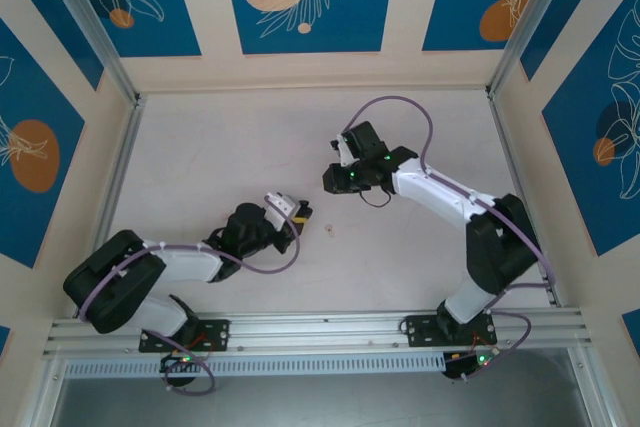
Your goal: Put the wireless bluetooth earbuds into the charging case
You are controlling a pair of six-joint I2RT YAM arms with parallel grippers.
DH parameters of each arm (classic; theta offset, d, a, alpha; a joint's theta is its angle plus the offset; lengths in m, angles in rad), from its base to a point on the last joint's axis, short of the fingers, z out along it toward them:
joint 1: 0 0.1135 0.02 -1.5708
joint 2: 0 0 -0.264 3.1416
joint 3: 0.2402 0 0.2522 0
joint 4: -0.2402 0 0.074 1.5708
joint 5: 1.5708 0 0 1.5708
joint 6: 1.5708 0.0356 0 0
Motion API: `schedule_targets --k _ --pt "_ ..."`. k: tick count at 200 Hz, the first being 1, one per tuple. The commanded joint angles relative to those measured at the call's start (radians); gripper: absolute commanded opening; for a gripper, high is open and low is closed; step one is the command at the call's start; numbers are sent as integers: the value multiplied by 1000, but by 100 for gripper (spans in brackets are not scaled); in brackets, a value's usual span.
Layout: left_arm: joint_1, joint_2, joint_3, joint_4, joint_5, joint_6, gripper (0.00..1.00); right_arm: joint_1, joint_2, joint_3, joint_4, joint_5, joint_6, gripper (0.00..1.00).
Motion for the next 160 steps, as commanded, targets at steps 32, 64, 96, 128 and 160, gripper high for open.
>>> schedule_targets --k 32,64,96,128,160 --pt "-16 65 71 191 53 -53 18 5 -126 -126 224 -87 104 19" --pt "-17 81 89 233 53 -66 18 14 -157 -170 271 -89 137 19" --pt "-17 89 98 260 45 -71 18 23 -159 -186 303 -89 157 19" --pt "-17 92 102 273 47 -76 18 28 -154 -186 323 -90 164 19" --pt "-17 83 103 284 32 -80 18 36 -157 -193 322 -80 164 19"
